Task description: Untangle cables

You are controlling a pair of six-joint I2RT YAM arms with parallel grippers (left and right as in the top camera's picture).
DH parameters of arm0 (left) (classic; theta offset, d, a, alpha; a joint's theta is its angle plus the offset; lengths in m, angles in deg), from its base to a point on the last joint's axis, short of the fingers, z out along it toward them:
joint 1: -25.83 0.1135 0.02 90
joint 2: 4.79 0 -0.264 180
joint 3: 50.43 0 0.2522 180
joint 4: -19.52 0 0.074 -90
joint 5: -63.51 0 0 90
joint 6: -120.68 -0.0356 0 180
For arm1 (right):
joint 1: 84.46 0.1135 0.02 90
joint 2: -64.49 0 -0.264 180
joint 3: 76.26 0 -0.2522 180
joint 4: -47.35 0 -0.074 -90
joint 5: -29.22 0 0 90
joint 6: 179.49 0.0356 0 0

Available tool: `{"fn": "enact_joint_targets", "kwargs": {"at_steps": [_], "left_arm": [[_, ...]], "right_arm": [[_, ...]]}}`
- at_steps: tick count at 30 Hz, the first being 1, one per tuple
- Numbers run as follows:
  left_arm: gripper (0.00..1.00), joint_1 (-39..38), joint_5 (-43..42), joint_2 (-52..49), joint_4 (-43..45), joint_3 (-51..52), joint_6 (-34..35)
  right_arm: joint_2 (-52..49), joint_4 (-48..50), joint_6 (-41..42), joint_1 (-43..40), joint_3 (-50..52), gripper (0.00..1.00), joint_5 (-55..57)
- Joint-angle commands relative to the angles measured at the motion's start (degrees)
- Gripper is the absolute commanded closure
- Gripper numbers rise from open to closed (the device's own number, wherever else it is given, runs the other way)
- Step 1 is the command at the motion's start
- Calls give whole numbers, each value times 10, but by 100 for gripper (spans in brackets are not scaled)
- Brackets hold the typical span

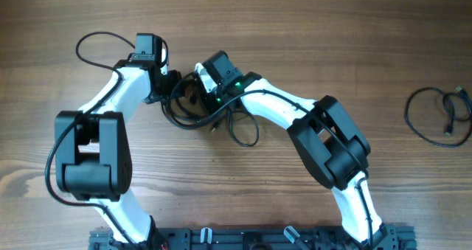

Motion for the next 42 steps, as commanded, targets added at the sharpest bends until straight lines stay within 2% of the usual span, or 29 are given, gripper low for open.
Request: {"fn": "enact_joint_targets", "kwargs": {"at_steps": [1,4,9,12,15,16,18,19,20,27,34,37,40,42], "left_arm": [[39,-2,-3,-33,2,1,-11],[44,-2,-3,-43,7,1,-11],[61,-2,-3,-45,14,1,-11],[60,-2,-3,-45,15,1,-11],[55,-2,-3,-45,18,1,-9],[52,-2,-3,-45,18,1,-9],[43,-3,-3,-45,21,1,-9],[42,-4,-3,-45,22,1,-9],[41,-4,-3,-45,23,1,-9],[42,-4,-3,-45,24,1,-9],[42,-4,-2,-45,24,1,-9],[42,-4,-3,-45,24,1,-9],[42,-4,-3,-45,24,1,-9],[42,-4,-3,-45,24,1,-9]], "right_arm": [[-30,-3,44,-17,17,96,-64],[-17,2,41,-42,15,96,-162],[25,77,105,-109,15,96,-465],[32,143,175,-147,15,95,-584],[32,151,195,-167,16,95,-589],[32,144,189,-167,17,95,-581],[32,116,171,-156,19,88,-532],[32,92,152,-146,20,80,-490],[32,71,138,-134,20,72,-443],[32,23,73,-46,20,63,-169],[32,16,4,20,19,42,85],[32,25,-4,24,19,41,117],[26,23,-4,26,20,49,117],[19,18,-23,30,20,50,118]]}}
